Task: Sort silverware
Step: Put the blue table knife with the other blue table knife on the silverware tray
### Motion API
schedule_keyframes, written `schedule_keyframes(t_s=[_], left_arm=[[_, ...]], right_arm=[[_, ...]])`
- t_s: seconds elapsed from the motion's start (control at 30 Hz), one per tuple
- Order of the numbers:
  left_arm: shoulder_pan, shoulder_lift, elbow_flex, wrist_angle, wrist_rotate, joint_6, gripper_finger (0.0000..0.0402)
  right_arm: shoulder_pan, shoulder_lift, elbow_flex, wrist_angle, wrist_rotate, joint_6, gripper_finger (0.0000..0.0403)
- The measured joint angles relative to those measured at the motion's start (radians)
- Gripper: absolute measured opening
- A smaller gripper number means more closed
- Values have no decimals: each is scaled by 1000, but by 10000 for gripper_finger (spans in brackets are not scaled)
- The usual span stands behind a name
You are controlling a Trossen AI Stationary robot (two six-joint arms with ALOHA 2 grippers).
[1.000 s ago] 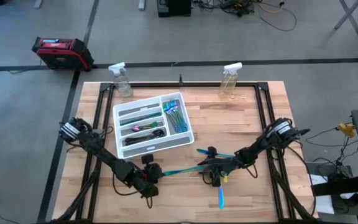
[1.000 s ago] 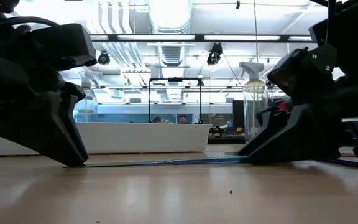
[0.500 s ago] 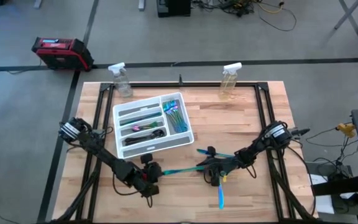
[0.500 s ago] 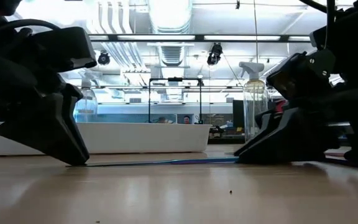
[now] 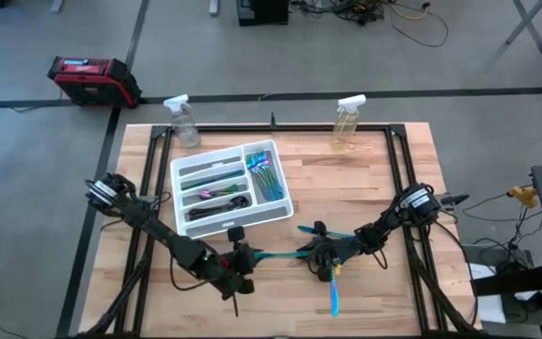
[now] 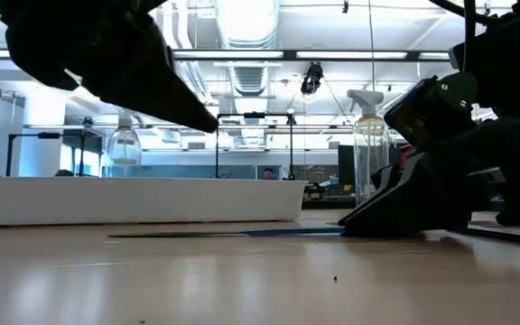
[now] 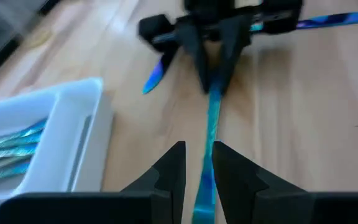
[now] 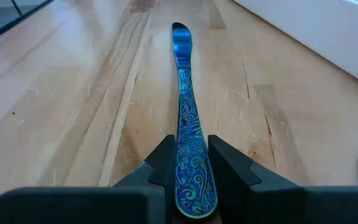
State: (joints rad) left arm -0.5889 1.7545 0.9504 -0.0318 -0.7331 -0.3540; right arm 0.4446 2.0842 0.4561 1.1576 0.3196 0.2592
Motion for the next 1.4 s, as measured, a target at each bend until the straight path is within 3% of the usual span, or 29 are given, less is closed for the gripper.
schedule_keyframes(t_s=[0.27, 0.6, 0.9, 1.13, 1.27, 1.4], left_arm=[[57, 51, 3, 65, 30, 175, 64], [137, 152, 5, 269, 150, 461, 74], [179, 250, 70, 264, 228, 474, 120], [188, 270, 103, 184, 197, 469, 148], [189, 270, 103, 181, 155, 467, 148], [193, 270, 103, 178, 154, 468, 122]], right_arm=[[0, -2, 1, -7, 3, 52, 60], [0, -3, 10, -10, 12, 111, 60], [0, -20, 13, -15, 13, 164, 60], [0, -44, 12, -33, -10, 194, 60], [1, -45, 13, -30, -8, 216, 60], [1, -45, 12, -15, -3, 225, 60]])
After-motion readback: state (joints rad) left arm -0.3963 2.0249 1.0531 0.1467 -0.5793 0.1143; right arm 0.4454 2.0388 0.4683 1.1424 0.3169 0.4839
